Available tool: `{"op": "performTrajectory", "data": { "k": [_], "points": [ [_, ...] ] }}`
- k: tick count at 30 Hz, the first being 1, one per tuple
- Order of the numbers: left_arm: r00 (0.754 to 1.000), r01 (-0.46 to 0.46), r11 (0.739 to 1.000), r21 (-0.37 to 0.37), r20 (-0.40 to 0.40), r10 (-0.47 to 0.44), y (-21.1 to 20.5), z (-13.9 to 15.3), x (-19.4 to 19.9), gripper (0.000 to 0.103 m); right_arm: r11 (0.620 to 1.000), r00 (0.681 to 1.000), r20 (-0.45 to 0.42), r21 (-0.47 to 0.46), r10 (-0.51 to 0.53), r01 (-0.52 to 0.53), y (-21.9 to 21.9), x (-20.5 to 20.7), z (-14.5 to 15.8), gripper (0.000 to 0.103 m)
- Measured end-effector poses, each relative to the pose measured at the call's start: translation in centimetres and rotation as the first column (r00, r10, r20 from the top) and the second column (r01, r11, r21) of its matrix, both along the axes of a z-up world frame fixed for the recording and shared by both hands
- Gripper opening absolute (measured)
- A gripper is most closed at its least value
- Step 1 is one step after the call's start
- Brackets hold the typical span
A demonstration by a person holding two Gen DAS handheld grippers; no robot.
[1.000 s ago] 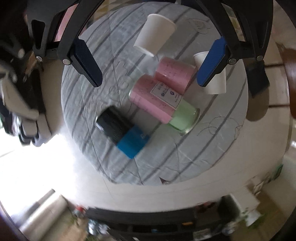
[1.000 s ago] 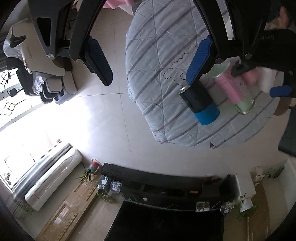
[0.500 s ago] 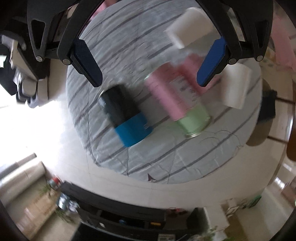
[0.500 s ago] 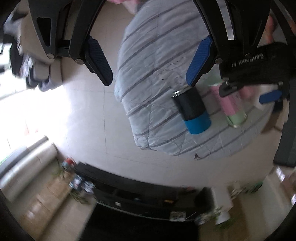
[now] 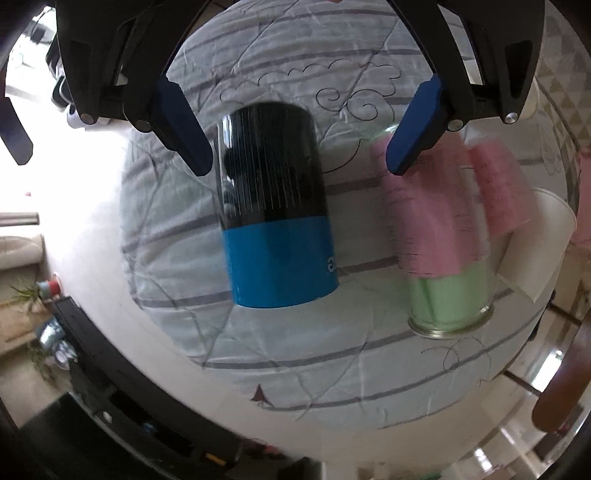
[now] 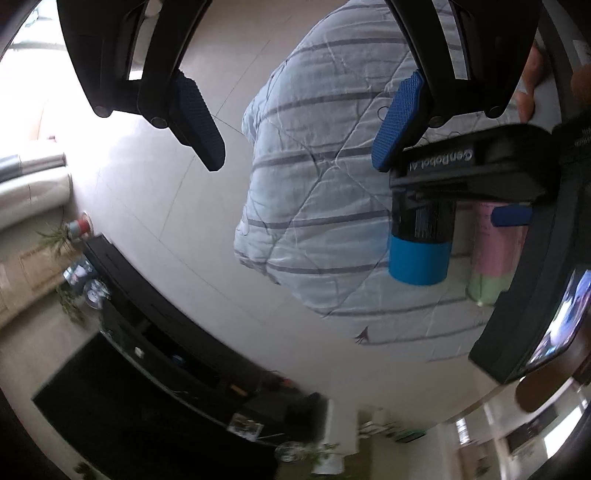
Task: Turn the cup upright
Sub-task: 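Lower the left gripper around the blue-and-black cup and close it, then lift the cup with the left gripper and rotate it open end up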
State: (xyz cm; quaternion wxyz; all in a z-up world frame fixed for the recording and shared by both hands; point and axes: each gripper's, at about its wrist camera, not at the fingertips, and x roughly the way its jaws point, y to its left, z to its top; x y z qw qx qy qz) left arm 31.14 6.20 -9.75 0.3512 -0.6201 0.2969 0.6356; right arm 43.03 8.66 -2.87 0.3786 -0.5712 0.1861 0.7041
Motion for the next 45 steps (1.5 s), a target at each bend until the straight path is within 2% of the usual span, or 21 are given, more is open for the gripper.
{"op": "performTrajectory", "data": {
  "k": [6,10,13,16,18,19,20,27,33,41,45],
  "points": [
    [0.999,-0.027,0.999,-0.041,0.02,0.028,1.6,-2.4,0.0,0.097,0.999,0.999,-0.02,-0.035,0.031,-0.032,1.9,0.5,-1.9,0.083],
    [1.0,-0.005,0.998,-0.064,0.01,0.006,3.1,-3.7,0.0,0.097,0.998,0.999,-0.024,-0.049,0.038,-0.039,2.7,0.7,-2.8,0.083],
    [0.999,-0.008,0.997,-0.078,0.037,0.011,3.8,-4.8,-0.6,0.097,0.997,0.998,-0.041,-0.07,0.042,-0.045,3.2,0.8,-3.4,0.083],
    [1.0,0.018,0.997,-0.079,0.018,-0.016,4.5,-5.3,-0.8,0.093,0.993,0.997,-0.06,-0.101,0.049,-0.055,3.2,0.8,-4.0,0.083],
    [0.999,0.032,0.997,-0.063,0.02,-0.031,4.8,-5.1,-0.7,0.085,0.992,0.996,-0.072,-0.114,0.051,-0.059,3.0,0.7,-4.2,0.083],
    [0.999,0.042,0.998,-0.045,0.037,-0.04,5.1,-4.9,-0.5,0.076,0.991,0.996,-0.076,-0.122,0.051,-0.06,2.9,0.7,-4.4,0.083],
    [0.998,0.048,0.998,-0.041,0.047,-0.047,5.4,-4.8,-0.3,0.073,0.99,0.995,-0.083,-0.127,0.051,-0.061,2.7,0.6,-4.5,0.083],
    [0.996,0.079,0.997,-0.004,0.047,-0.079,4.5,-4.0,-0.2,0.073,0.985,0.99,-0.138,-0.169,0.022,-0.045,1.4,0.7,-4.7,0.083],
    [0.988,0.15,0.985,0.084,0.019,-0.152,2.9,-2.1,0.9,0.073,0.968,0.964,-0.257,-0.251,-0.068,0.001,0.1,1.6,-4.5,0.083],
    [0.959,0.284,0.939,0.193,-0.045,-0.281,1.0,0.4,2.2,0.069,0.951,0.918,-0.362,-0.305,-0.165,0.051,-3.0,2.6,-4.2,0.083],
    [0.942,0.333,0.92,0.209,-0.04,-0.332,0.3,1.1,2.0,0.069,0.947,0.892,-0.395,-0.305,-0.22,0.099,-4.6,3.0,-4.2,0.083]
  ]
}}
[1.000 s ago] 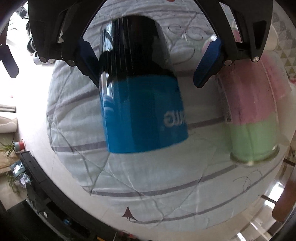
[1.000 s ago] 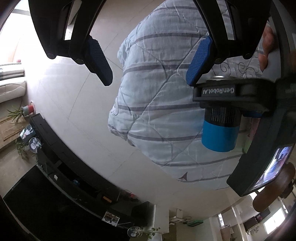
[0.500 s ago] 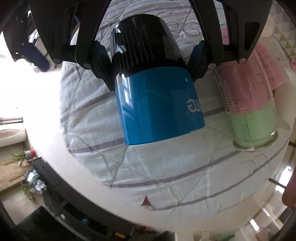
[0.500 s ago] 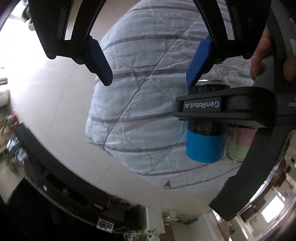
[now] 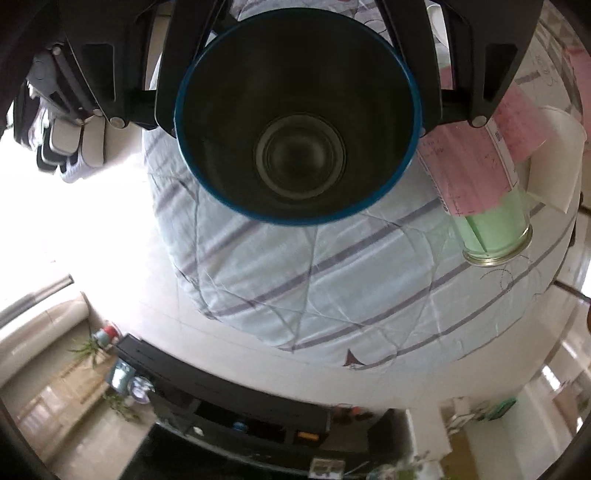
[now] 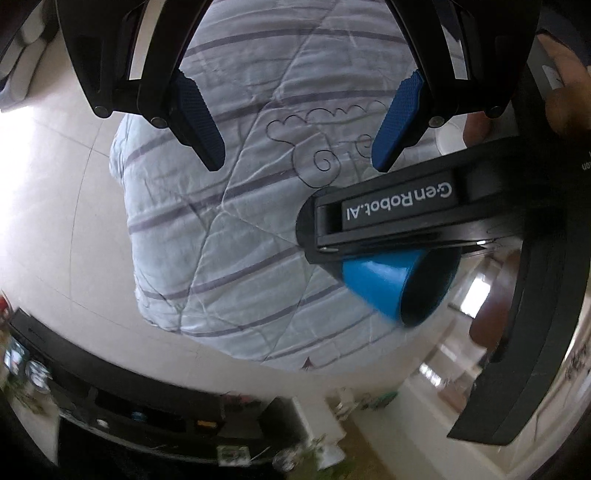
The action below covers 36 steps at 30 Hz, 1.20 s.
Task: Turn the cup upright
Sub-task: 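Lift the cup with the left gripper and rotate it open end up, then lower the upright cup onto the quilt and open the left gripper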
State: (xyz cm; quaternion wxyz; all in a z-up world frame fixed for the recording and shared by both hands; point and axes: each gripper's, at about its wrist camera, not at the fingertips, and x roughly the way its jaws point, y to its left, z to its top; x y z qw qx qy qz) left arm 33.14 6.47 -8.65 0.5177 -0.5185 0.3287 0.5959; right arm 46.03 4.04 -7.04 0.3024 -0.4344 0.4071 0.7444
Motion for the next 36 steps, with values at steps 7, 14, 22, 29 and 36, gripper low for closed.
{"op": "performTrajectory", "data": {
  "k": [7,14,22,29,36],
  "points": [
    [0.991,0.133,0.991,0.012,-0.026,-0.132,-1.9,-1.1,1.3,0.069,0.99,0.991,0.0,0.036,-0.134,0.133,-2.4,0.3,-1.9,0.083],
    [0.979,0.202,0.979,0.021,-0.03,-0.201,-1.7,-1.6,1.0,0.069,0.973,0.973,0.007,0.039,-0.229,0.229,-3.7,0.3,-2.8,0.083],
    [0.983,0.182,0.983,0.004,-0.001,-0.182,-1.0,-1.7,0.1,0.073,0.973,0.973,0.048,0.044,-0.227,0.225,-3.0,-0.9,-2.8,0.083],
    [0.986,0.166,0.986,-0.015,0.015,-0.166,-1.4,-2.0,-0.8,0.08,0.979,0.977,0.064,0.049,-0.201,0.198,-2.7,-1.7,-3.1,0.083],
    [0.985,0.17,0.985,-0.015,0.016,-0.17,-2.6,-1.1,-1.4,0.087,0.98,0.977,0.076,0.052,-0.197,0.194,-3.0,-1.6,-2.8,0.083]
  ]
}}
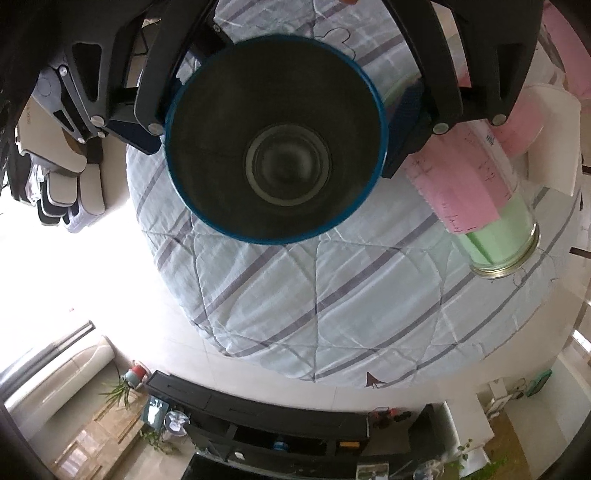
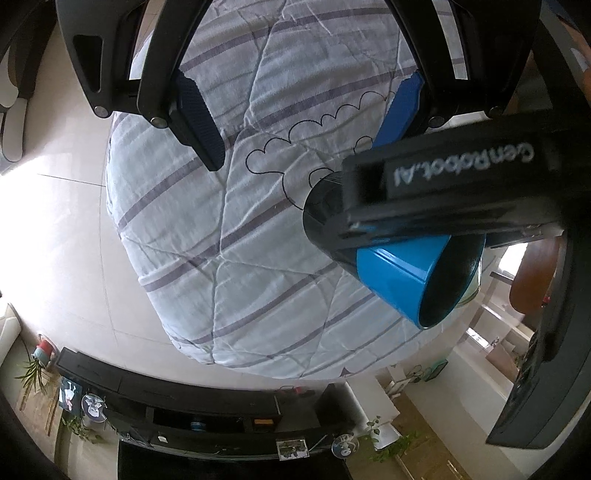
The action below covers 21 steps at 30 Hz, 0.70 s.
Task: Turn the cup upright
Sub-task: 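Lower the upright cup onto the quilt and open the left gripper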
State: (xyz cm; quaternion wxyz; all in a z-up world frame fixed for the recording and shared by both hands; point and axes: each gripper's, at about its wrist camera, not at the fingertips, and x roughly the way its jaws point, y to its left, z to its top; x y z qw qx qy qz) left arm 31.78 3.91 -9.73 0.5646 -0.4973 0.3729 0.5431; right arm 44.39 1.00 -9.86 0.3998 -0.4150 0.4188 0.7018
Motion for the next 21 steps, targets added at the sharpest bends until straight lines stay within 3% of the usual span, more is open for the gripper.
{"op": "performTrajectory", "data": {
  "k": [21],
  "points": [
    [0.999,0.046,0.999,0.01,0.023,-0.046,-3.0,1.7,0.6,0.09,1.0,1.0,0.016,-0.02,-0.019,0.019,-2.8,0.7,0.5,0.083]
  ]
}}
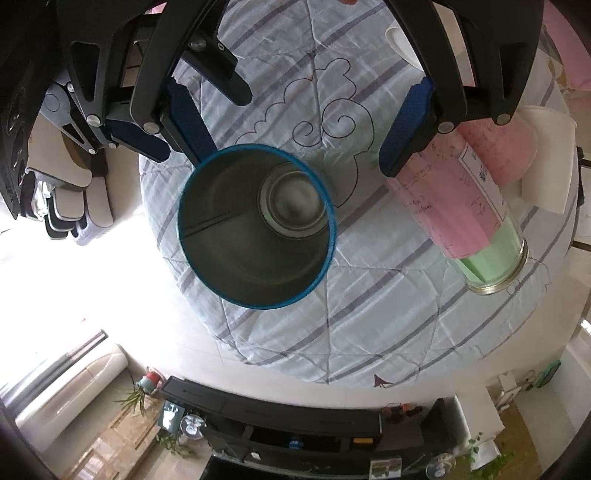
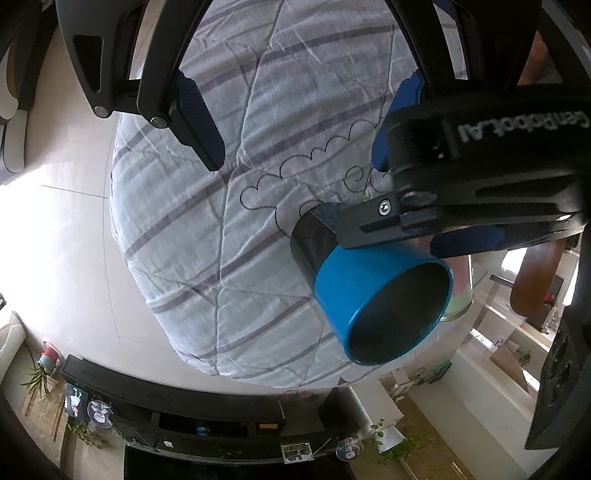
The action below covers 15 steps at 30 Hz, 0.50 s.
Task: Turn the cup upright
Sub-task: 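Lower the upright cup onto the quilt and open the left gripper, then raise the left tool away from the standing cup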
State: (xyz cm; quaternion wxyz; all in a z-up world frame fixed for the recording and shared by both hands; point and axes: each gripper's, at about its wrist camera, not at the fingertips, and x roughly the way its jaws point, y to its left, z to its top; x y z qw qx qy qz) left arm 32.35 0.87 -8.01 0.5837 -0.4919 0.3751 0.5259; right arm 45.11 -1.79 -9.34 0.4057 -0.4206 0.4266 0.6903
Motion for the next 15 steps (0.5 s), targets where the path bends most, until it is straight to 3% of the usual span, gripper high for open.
{"op": "performTrajectory", "data": {
  "k": [15],
  "points": [
    [0.999,0.04,0.999,0.036,-0.018,-0.039,-1.8,2.7,0.9,0.09,0.999,1.0,-0.002,0.036,-0.017,0.017,-0.8,0.3,2.0,0.083]
  ]
}}
